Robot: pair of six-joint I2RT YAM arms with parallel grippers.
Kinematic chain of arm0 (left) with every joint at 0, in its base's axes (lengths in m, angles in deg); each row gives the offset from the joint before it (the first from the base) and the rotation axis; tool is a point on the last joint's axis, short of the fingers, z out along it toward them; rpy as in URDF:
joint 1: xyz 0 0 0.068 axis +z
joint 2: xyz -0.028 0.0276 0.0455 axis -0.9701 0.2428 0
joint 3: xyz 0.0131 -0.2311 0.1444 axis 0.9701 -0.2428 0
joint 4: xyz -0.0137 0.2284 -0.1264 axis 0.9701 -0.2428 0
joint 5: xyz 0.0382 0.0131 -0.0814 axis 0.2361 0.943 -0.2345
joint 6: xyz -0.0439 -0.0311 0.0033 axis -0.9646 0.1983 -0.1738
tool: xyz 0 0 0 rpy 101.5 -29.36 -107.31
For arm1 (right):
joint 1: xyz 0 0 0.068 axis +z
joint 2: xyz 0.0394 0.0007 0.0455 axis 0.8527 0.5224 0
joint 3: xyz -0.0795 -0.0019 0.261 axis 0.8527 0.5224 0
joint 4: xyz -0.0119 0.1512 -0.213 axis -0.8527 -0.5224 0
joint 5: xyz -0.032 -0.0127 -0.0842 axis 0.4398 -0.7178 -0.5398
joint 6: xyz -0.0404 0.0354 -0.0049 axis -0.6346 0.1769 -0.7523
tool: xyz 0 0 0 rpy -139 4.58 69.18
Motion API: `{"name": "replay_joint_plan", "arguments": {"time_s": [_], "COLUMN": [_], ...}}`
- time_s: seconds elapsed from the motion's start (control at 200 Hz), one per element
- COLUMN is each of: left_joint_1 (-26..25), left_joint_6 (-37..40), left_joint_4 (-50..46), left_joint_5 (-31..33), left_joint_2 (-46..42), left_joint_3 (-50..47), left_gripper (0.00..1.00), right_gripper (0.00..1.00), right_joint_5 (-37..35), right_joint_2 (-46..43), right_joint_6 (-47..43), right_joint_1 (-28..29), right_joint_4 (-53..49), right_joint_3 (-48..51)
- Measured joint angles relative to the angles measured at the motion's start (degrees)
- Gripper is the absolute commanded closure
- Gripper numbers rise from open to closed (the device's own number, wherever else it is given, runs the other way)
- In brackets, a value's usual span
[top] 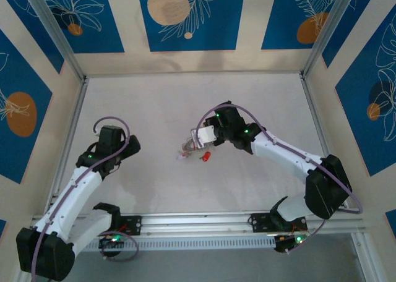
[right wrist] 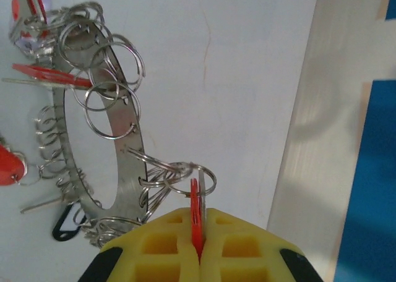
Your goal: Put the keys on the keyring
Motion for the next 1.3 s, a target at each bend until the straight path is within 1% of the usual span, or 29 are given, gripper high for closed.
{"name": "replay_joint_plan", "arguments": {"time_s": [0.145, 0.265, 0.72, 1.09, 1.21, 1.3], "left_joint_1": [0.17, 0.24, 0.9, 1.38, 1.51, 1.53], "left_joint_6": [0.39, 1.14, 2.73, 3.61, 5.62, 7.17], "left_joint_4": [1.14, 1.6, 2.89, 3.91, 5.88, 7.41], "left_joint_5": [-0.17, -0.39, -0.63, -0.66, -1.79, -3.43], "left_joint_2": [1.29, 2.54, 7.26, 7.76, 7.76, 7.78], "left_joint_3": [-0.02, -0.02, -0.02, -0.04, -0.63, -1.42], "left_gripper": [0.0, 0.0, 0.0, 0.0, 0.0, 0.0], "right_gripper": [1.0, 1.0, 1.0, 1.0, 0.97, 0.92], "right_joint_5": [2.38, 4.07, 8.15, 10.29, 10.49, 10.4], "right_joint_2": [2.21, 5.88, 23.5, 32.76, 34.91, 36.54], "right_joint_6": [0.79, 1.33, 1.97, 3.08, 3.48, 3.89], "right_joint_1": [-2.56, -4.33, -10.19, -15.06, -15.96, -16.48], "right_joint_4": [2.89, 4.5, 6.88, 7.45, 8.35, 9.16], "right_joint_3": [-0.02, -0.63, -13.33, -17.57, -17.84, -17.88]}}
